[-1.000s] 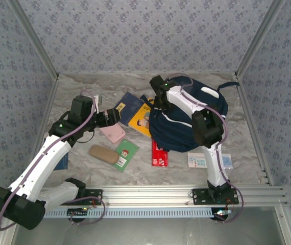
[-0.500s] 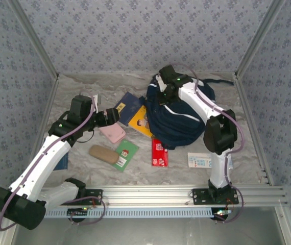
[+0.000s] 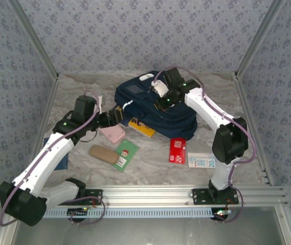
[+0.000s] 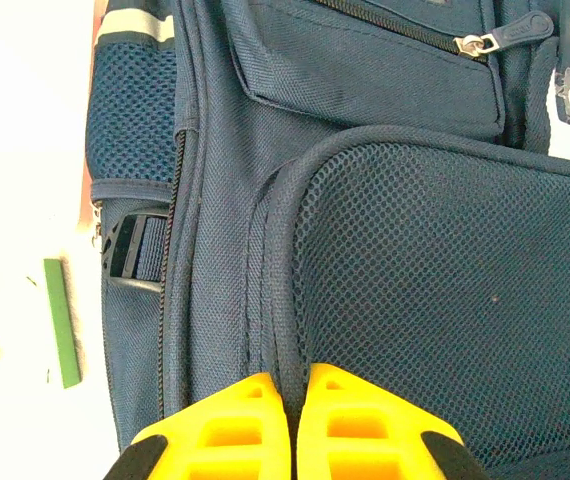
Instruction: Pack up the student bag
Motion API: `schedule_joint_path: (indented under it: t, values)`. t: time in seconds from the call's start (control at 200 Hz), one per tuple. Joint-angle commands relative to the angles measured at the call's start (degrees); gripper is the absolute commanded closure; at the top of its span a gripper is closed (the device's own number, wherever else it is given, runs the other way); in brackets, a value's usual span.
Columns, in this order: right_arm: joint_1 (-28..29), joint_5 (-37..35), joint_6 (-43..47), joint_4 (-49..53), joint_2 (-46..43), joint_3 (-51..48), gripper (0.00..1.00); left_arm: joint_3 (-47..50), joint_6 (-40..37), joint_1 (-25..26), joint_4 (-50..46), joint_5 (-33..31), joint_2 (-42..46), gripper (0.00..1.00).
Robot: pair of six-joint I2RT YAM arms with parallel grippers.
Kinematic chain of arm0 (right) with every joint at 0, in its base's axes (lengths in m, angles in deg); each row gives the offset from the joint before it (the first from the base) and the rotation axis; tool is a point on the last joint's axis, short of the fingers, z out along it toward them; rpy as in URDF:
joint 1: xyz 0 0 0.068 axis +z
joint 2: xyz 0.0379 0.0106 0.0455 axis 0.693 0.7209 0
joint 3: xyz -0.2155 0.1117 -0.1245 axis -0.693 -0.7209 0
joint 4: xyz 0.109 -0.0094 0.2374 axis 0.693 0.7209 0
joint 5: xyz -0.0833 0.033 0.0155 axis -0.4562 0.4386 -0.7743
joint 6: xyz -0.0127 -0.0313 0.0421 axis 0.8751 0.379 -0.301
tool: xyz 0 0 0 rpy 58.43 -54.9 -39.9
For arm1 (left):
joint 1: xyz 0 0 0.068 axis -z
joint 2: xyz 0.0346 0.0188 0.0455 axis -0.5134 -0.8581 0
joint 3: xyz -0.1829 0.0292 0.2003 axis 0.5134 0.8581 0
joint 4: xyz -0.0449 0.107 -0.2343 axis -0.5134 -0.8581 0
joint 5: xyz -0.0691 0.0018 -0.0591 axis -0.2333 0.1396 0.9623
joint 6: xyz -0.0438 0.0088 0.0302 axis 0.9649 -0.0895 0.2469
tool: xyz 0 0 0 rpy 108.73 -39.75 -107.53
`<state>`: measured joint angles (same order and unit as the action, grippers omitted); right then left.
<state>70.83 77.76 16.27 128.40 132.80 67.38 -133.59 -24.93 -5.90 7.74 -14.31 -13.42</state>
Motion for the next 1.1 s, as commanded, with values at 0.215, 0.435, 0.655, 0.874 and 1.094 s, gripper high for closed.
schedule_joint_path:
  t: [0.215,0.435,0.655,0.874,1.094]
  values:
    - [-2.8,10.0,-7.9,-7.3,-3.5,-1.8,1.00,4.7,-13.8,11.5,12.3,-4.3,-0.9,0.29]
    - [-4.9,20.2,-10.8,-19.3,-6.2,-9.1,1.00,10.1,-32.3,19.4,24.3,-12.4,4.0,0.25]
    - [-7.7,23.2,-14.5,-29.2,-6.5,-13.7,1.00,26.0,-39.5,17.6,53.7,-8.5,3.5,0.33]
    - [-10.1,27.2,-22.0,-40.0,-7.7,-18.7,1.00,28.7,-43.6,14.0,68.5,-1.5,-8.3,0.39]
    - [-11.1,29.6,-24.1,-48.7,-10.9,-25.8,1.00,28.4,-47.0,9.6,69.4,6.6,-15.5,0.42]
